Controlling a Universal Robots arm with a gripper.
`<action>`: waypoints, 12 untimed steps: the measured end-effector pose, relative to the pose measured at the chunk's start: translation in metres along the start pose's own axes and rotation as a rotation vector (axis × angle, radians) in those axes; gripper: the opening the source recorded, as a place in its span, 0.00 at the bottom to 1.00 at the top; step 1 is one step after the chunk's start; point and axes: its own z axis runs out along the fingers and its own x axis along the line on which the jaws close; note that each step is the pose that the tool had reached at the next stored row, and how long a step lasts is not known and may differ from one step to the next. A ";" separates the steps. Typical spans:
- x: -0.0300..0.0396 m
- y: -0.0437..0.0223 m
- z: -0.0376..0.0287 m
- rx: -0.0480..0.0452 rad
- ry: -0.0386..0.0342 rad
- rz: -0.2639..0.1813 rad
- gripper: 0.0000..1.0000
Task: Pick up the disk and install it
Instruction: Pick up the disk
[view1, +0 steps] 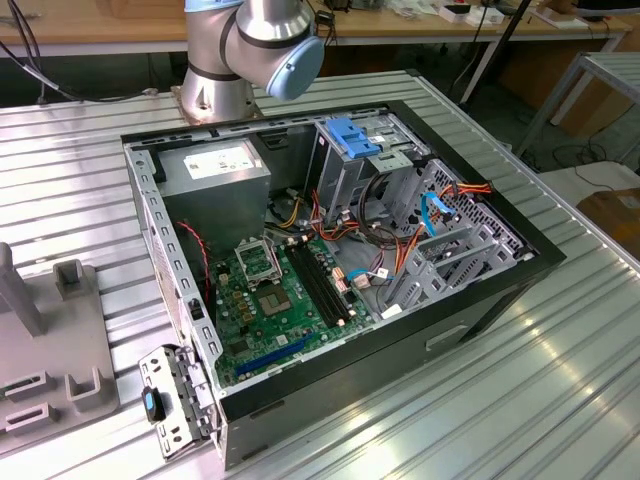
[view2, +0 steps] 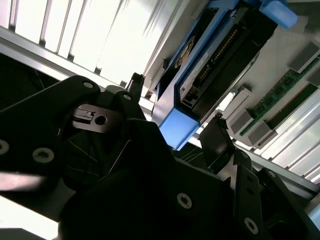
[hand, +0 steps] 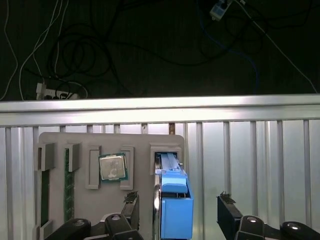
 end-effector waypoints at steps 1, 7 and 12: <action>0.0000 0.0001 0.0000 0.0000 0.0000 0.000 0.72; 0.0000 0.0002 -0.0001 -0.0001 0.0001 0.000 0.46; 0.0000 0.0002 0.0000 0.0000 0.0000 0.000 0.37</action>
